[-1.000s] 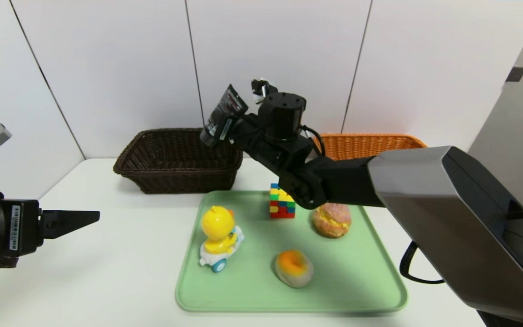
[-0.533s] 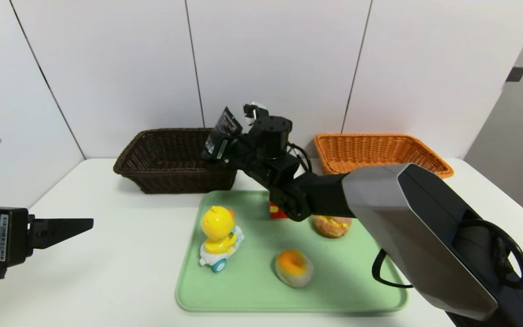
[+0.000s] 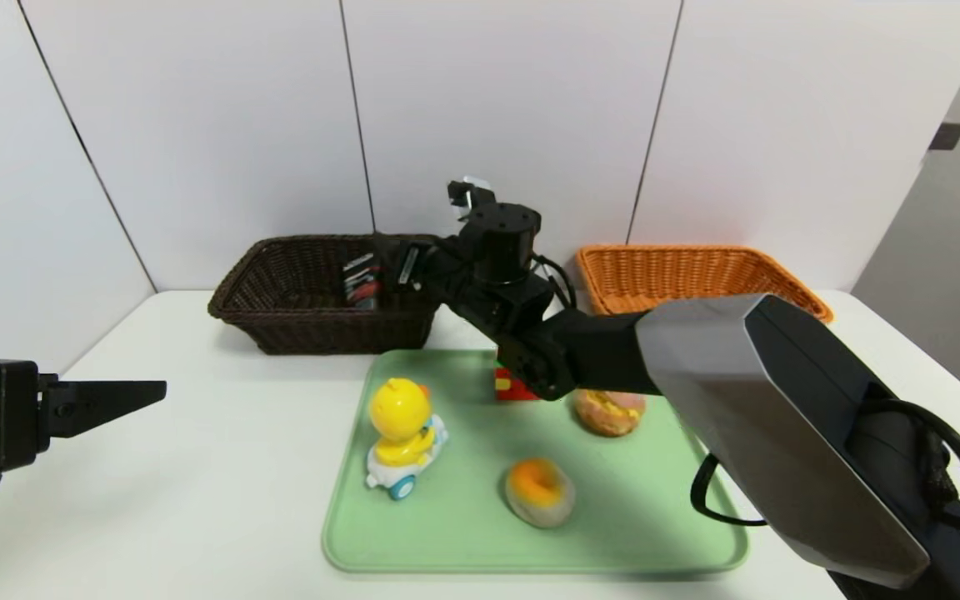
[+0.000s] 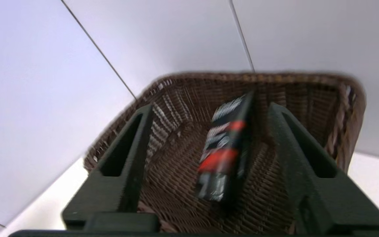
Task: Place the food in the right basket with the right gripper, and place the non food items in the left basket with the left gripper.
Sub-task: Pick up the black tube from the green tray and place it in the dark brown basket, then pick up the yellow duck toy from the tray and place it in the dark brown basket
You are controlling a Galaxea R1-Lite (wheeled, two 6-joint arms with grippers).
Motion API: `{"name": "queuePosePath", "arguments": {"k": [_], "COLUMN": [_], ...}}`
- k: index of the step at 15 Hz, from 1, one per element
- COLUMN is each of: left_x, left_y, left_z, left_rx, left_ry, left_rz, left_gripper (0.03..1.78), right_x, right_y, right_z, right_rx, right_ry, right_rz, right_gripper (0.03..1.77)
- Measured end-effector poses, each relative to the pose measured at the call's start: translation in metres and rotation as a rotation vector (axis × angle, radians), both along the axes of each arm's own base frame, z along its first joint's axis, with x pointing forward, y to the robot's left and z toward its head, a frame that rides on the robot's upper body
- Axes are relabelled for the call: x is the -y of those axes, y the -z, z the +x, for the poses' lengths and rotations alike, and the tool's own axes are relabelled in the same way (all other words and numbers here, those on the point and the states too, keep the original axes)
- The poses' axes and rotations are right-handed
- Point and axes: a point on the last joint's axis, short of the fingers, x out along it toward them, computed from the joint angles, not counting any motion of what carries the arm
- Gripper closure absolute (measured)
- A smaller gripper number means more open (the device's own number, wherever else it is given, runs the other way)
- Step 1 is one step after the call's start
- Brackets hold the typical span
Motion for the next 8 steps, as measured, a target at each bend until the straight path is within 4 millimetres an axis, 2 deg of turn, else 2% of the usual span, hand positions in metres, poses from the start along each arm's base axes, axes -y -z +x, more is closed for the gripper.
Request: {"name": "queuePosePath", "arguments": {"k": [4,8], "left_x": [0.001,0.011], "left_y": [-0.023,-0.023], "left_z": [0.0,-0.003], "left_rx": [0.077,0.098], "left_ry": [0.007,0.088], "left_rz": [-0.013,-0.024], "left_gripper": [0.12,0.12], "right_x": [0.016,0.054], "right_y": [-0.066,-0.138], "right_z": [-0.026,-0.072], "right_rx": [0.01,-0.069], "right_ry": [0.046,0.082], "right_rz": [0.021,-0.063], "right_gripper": [0.37,0.26]}}
